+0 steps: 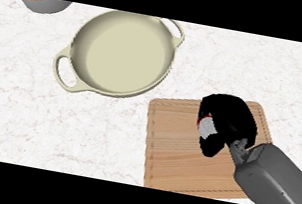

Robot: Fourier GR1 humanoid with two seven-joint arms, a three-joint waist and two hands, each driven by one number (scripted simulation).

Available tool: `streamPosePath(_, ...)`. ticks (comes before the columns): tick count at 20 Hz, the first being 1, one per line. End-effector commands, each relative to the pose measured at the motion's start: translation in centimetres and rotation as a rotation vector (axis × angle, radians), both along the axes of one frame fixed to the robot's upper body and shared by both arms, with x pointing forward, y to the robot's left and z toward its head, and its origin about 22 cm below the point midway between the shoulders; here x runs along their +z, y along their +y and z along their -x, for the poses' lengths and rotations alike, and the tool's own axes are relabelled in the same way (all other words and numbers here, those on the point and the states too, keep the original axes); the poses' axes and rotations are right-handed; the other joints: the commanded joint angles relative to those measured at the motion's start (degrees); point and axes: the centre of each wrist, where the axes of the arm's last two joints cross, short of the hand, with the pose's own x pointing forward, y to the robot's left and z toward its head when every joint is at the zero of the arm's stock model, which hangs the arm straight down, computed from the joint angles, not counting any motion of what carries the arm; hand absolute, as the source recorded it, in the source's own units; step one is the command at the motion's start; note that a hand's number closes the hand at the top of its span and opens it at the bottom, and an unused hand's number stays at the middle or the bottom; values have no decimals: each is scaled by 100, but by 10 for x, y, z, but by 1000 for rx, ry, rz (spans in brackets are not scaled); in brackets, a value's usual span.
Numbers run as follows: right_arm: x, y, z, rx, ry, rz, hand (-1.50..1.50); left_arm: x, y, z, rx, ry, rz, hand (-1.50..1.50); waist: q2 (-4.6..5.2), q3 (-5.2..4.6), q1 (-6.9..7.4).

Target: Pick the can from the cutting board and place it in the pot

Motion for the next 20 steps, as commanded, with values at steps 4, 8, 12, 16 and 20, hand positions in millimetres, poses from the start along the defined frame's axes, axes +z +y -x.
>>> streamPosePath(4,-35,-13,5,-436,60,-3,150,34,-18,-60,-82,-419,6,0,-231,-81,-721)
streamPosePath(8,-32,-6,10,-513,1,43,150,37,-14,-54,-67,-413,-6,0,-306,-114,-809)
streamPosePath(12,-19,-3,7,-548,-134,76,150,42,-7,-47,-50,-408,-38,0,-383,-112,-868)
streamPosePath(16,22,13,1,-515,-352,-18,150,38,-14,-42,-45,-388,-17,0,-453,-111,-967)
streamPosePath(20,66,38,6,-437,-575,-126,150,38,-12,-37,-55,-378,-21,0,-497,-110,-865)
